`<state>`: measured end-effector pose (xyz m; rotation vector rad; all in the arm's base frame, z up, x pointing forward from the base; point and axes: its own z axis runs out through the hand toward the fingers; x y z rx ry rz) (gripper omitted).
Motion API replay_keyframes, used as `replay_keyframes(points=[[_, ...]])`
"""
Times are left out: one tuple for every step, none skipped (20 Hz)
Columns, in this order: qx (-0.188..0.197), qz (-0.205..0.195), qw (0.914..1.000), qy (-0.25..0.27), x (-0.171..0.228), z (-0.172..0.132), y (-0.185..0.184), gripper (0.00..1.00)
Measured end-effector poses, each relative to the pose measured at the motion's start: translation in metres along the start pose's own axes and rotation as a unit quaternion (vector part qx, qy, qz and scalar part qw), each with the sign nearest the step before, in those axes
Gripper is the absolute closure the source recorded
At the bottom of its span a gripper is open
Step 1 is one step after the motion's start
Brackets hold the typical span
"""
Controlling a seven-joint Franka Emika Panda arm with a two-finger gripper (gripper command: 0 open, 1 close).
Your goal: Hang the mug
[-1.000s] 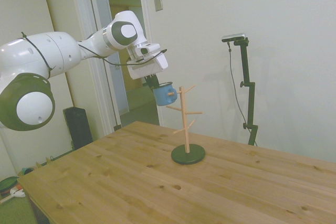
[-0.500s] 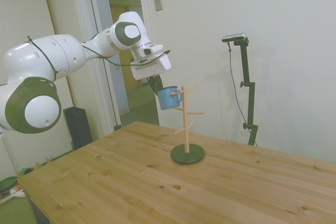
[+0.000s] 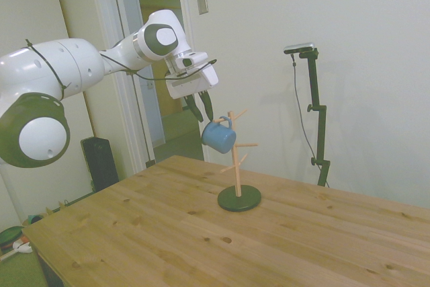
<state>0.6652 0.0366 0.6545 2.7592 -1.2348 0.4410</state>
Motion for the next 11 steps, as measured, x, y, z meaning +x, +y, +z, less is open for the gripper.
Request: replay_keyframes(points=[[0.008,0.0,1.0,-0.002,-0.005,-0.005,0.003,0.0],[0.016,-0.001,0.9999,-0.004,-0.01,-0.011,0.007,0.0],[0.025,-0.002,0.9997,-0.006,-0.016,-0.016,0.011,0.0],[0.034,-0.001,0.9994,-0.01,-0.022,-0.02,0.015,0.0],[0.043,0.0,0.999,-0.014,-0.027,-0.023,0.02,0.0],[0.051,0.002,0.9985,-0.021,-0.033,-0.025,0.025,0.0],[0.058,0.005,0.9979,-0.027,-0.038,-0.024,0.031,0.0],[0.065,0.008,0.9972,-0.036,-0.043,-0.022,0.037,0.0],[0.069,0.012,0.9965,-0.044,-0.048,-0.018,0.042,0.0],[0.071,0.015,0.9959,-0.053,-0.054,-0.01,0.048,0.0],[0.071,0.016,0.9954,-0.062,-0.06,0.0,0.053,0.0]])
